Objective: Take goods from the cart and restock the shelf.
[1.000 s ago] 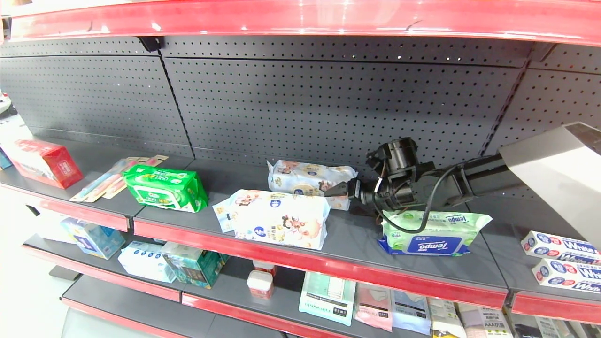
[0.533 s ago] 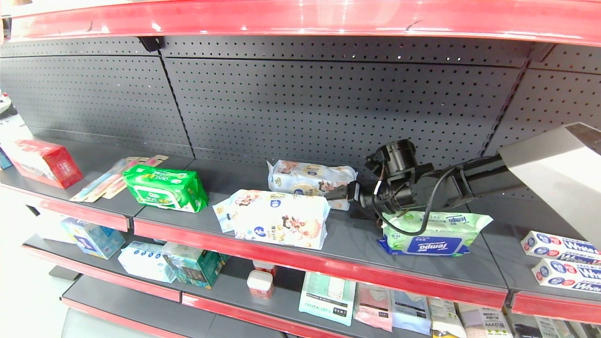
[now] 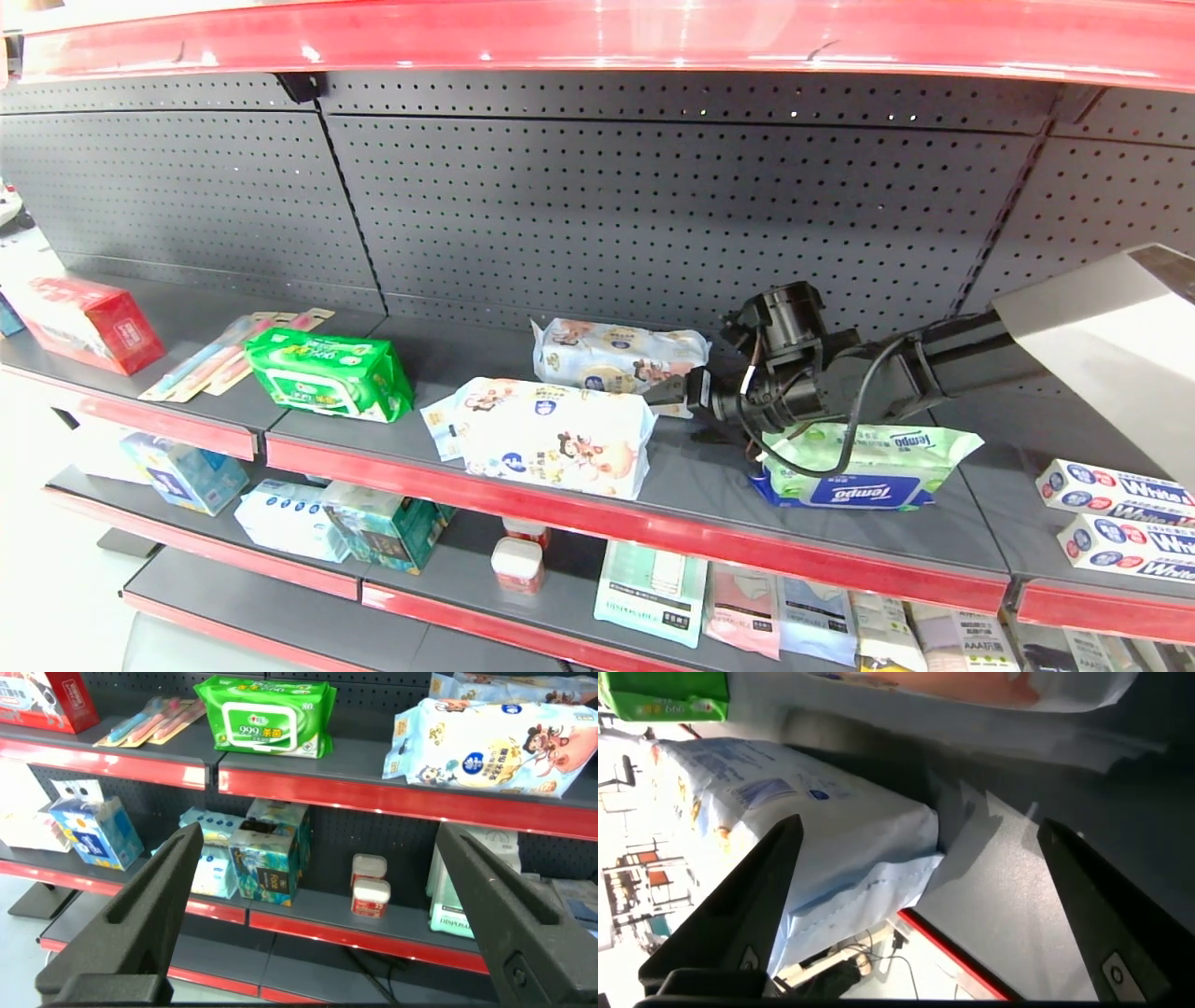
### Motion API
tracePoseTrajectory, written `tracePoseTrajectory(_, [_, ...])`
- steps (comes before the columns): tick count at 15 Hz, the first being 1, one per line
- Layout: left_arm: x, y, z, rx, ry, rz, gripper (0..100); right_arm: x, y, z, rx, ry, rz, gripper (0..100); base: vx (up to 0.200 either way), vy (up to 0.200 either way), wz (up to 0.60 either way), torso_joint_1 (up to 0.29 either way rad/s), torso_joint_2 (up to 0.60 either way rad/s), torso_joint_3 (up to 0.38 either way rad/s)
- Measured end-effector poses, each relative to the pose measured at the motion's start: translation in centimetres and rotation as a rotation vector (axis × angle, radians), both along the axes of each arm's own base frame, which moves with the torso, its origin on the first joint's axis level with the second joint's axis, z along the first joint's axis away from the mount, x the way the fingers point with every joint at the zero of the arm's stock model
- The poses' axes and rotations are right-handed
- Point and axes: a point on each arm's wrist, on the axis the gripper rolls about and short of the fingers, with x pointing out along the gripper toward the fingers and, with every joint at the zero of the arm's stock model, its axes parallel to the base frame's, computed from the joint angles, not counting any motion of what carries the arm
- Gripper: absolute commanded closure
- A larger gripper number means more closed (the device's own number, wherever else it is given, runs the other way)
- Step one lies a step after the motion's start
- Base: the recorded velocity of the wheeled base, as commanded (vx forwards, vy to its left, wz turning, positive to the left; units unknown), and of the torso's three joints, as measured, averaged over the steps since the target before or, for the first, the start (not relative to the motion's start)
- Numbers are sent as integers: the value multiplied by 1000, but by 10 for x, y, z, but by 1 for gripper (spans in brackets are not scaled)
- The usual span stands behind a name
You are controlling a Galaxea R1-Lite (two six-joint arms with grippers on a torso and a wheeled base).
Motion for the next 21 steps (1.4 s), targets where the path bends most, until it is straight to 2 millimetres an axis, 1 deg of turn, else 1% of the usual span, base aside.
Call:
tracePoseTrajectory(14, [0, 0, 0, 0, 0, 0, 0, -2, 1, -1, 1, 8, 6, 0, 0, 0, 0, 0, 0, 0])
tracePoseTrajectory(18, [0, 0, 0, 0, 0, 0, 0, 1, 2, 6, 9, -17, 1, 0, 0, 0, 0, 0, 0, 0])
tracePoseTrajectory(21, [0, 0, 0, 0, 0, 0, 0, 3, -2, 16, 18, -44, -12, 0, 0, 0, 0, 0, 0, 0])
